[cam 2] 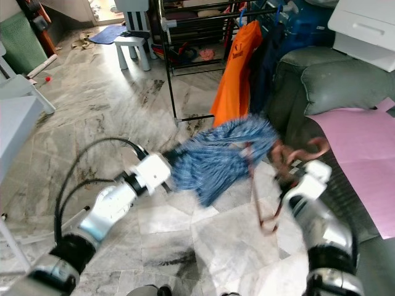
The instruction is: Hang hanger
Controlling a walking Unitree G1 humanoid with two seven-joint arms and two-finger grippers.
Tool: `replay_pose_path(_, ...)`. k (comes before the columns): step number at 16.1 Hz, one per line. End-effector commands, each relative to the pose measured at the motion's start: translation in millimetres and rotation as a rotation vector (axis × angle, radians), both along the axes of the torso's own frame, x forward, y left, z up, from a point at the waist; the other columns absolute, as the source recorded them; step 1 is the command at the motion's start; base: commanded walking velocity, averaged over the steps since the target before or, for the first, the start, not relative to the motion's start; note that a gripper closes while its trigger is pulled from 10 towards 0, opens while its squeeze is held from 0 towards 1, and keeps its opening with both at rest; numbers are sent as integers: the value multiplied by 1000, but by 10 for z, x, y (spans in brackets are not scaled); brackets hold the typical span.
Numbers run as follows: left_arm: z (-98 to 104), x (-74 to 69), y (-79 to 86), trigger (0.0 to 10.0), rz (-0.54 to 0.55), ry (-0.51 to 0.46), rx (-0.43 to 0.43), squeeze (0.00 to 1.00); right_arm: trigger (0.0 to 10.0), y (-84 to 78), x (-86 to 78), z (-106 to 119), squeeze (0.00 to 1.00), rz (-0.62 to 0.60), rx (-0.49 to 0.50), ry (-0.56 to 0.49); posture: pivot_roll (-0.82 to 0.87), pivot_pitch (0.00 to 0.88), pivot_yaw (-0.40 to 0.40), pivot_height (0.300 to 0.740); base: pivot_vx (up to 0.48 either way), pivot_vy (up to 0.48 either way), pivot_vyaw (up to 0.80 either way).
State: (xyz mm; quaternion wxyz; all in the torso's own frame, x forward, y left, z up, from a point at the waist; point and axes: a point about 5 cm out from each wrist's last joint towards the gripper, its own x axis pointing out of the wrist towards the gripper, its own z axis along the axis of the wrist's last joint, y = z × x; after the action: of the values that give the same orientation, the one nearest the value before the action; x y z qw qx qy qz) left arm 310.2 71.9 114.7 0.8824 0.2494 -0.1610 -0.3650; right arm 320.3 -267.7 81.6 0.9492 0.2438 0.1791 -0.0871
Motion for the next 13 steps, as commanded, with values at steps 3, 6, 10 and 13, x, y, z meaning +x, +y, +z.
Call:
replay_pose_path(3,-338,-318,-136,10000,-122,105,62,0,10000,172,206,316,0,-34,171,-156,-73,75,45,740,0,0,0)
replay_pose_path(6,-451,-394,-170,10000,-130,142,81,0,10000,724,334,588,0,195,275,-276,-70,70,39,740,0,0,0)
replay_pose_path(10,-482,-360,-153,10000,-135,180,119,0,10000,873,444,731,0,257,-229,-338,-78,66,37,740,0,0,0)
replay_pose_path(13,-460,-360,-233,10000,-144,173,110,0,10000,969,515,839,0,246,-372,-373,-76,62,32,740,0,0,0)
